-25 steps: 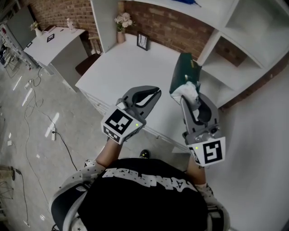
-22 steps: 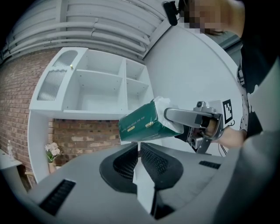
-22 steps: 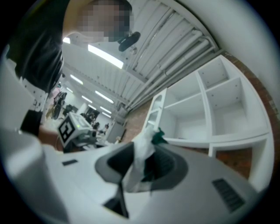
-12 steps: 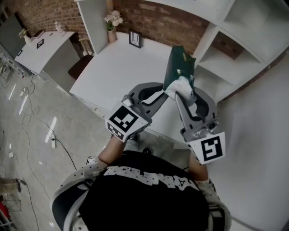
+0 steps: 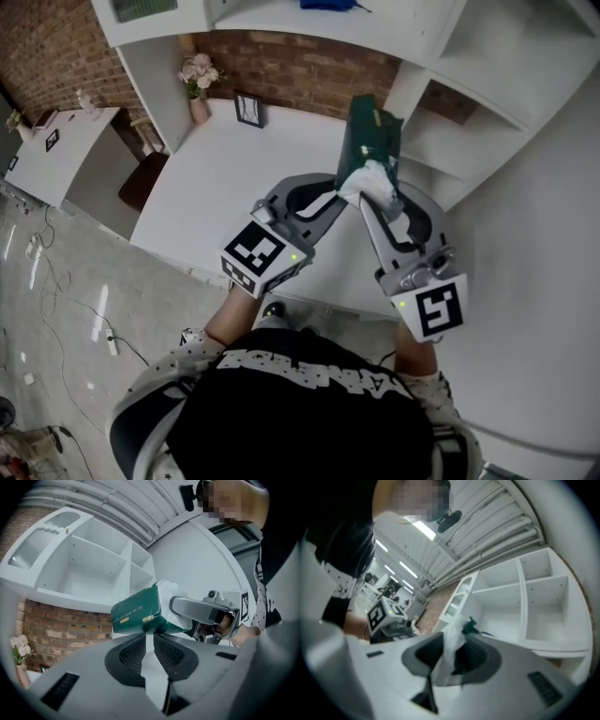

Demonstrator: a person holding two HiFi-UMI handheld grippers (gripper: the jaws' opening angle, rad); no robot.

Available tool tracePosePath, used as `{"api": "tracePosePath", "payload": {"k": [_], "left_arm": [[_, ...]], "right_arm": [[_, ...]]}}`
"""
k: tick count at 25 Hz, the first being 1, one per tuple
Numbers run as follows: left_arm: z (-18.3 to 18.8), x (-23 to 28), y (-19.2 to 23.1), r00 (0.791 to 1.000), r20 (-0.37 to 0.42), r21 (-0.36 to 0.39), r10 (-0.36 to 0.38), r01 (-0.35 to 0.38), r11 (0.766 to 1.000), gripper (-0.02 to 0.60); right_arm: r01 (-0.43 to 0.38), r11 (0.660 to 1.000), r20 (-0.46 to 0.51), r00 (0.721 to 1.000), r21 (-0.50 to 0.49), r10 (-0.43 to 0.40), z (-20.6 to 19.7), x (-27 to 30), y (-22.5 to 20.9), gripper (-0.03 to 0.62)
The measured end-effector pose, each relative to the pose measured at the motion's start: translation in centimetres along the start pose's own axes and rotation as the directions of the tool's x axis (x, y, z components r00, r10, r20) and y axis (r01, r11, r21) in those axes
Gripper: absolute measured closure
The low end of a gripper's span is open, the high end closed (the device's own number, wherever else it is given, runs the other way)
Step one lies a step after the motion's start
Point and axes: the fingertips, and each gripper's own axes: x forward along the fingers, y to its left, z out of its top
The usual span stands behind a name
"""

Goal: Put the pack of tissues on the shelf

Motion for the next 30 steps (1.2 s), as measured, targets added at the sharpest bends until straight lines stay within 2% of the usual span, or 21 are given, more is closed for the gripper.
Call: {"api": "tracePosePath", "payload": {"k": [7,12,20,30], "left_arm": [[2.0,1.6,1.9,0.998,0.039,0.044,-0.051,0.049,0.998,0.5],[2.8,1.9,2.5,0.993,0.08,0.047,-0.086,0.082,0.996,0.5],[6.3,4.4,4.9,0.984,0.137,0.087,-0.115,0.104,0.991,0.502],[8.5,6.8,6.7,0.976,0.177,0.114,-0.124,0.105,0.988,0.505]], "right_arm": [[0.036,0.996,0.003,0.999,-0.079,-0.036,1.4,2.1,-1.7,0.461],[0.054,0.989,0.016,0.999,-0.137,-0.052,2.0,2.6,-1.9,0.461],[0.088,0.975,0.027,0.996,-0.204,-0.084,4.0,4.8,-5.2,0.461],[0.096,0.961,0.029,0.995,-0.26,-0.092,4.9,6.5,-8.0,0.461]]}}
